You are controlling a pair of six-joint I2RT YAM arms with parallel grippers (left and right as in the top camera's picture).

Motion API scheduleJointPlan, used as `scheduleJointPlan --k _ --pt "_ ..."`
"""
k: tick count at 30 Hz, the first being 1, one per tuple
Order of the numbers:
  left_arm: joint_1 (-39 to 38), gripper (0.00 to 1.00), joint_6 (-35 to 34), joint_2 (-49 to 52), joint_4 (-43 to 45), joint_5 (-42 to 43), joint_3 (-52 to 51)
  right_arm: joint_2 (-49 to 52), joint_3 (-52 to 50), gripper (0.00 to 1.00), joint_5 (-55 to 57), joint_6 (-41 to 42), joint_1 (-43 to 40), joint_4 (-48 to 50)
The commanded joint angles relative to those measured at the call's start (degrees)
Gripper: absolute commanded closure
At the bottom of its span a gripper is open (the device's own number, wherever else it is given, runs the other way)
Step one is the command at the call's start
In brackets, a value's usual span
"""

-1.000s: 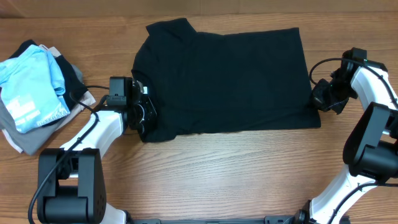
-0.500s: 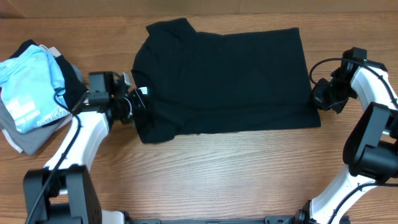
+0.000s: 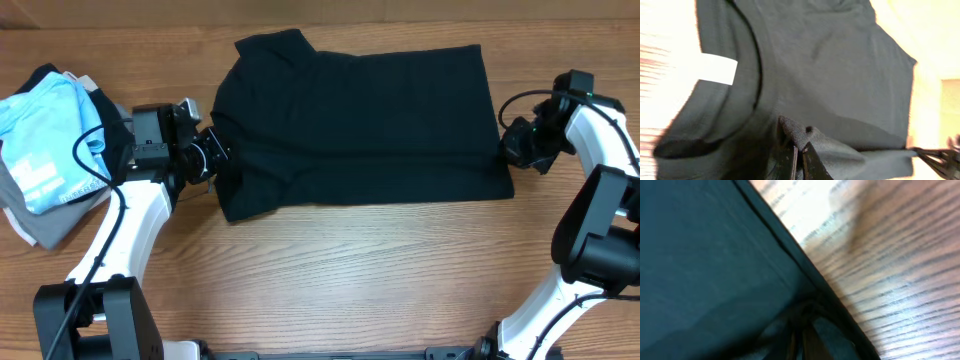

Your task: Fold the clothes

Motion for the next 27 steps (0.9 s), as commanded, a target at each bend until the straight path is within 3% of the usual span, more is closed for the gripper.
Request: scheduleJointPlan --k 1,8,12,13,14,15,16,17,19,22,23,25,27 --pt "0.2 0.94 -0.7 0.0 0.3 -7.7 1.0 -2.4 3.8 0.96 -0.5 -0.4 0.2 0.5" --pt "0.2 0.93 -0.7 3.3 2.2 -8.4 1.0 -2.4 5.1 0.96 -0.3 -0.4 2.1 3.3" --pt "0.2 0.86 -0.7 4.0 5.5 -8.3 1.0 -2.4 5.1 0.96 -0.2 -0.1 2.9 5.4" --pt "0.2 0.82 -0.7 4.0 6.4 -8.1 1.0 -2.4 5.1 0.96 0.4 0.1 2.9 5.7" --pt "0.2 0.70 -0.7 4.0 7.3 -7.5 1.0 -2.4 5.1 0.96 1.2 0.1 2.9 5.9" --pt "0.2 0.56 -0.7 4.0 7.4 -6.9 1.0 -2.4 5.1 0.89 2.1 0.1 2.9 5.8" --pt "0.3 0.43 -0.6 4.0 7.0 -5.8 1.0 -2.4 5.1 0.74 3.0 0.0 2.9 5.3" --pt "0.3 0.38 -0.1 4.0 5.8 -3.4 1.0 -2.4 5.1 0.73 4.4 0.0 2.9 3.7" --pt "0.3 0.42 1.2 4.0 1.8 0.5 1.0 -2.4 5.1 0.73 6.6 0.0 2.7 1.5" --pt "0.2 0.60 5.5 4.0 -6.5 8.3 1.0 -2.4 5.1 0.69 11.8 0.0 1.7 -6.2" --pt "-0.4 0.64 9.8 4.0 -13.4 11.8 1.0 -2.4 5.1 0.67 11.8 0.0 1.5 -7.7" --pt "-2.0 0.66 14.5 4.0 -21.0 4.8 1.0 -2.4 5.0 0.66 11.8 -0.2 1.1 -10.8" --pt "-3.1 0.70 14.5 4.0 -24.4 -3.2 1.0 -2.4 4.5 0.66 11.8 -0.3 1.1 -11.3"
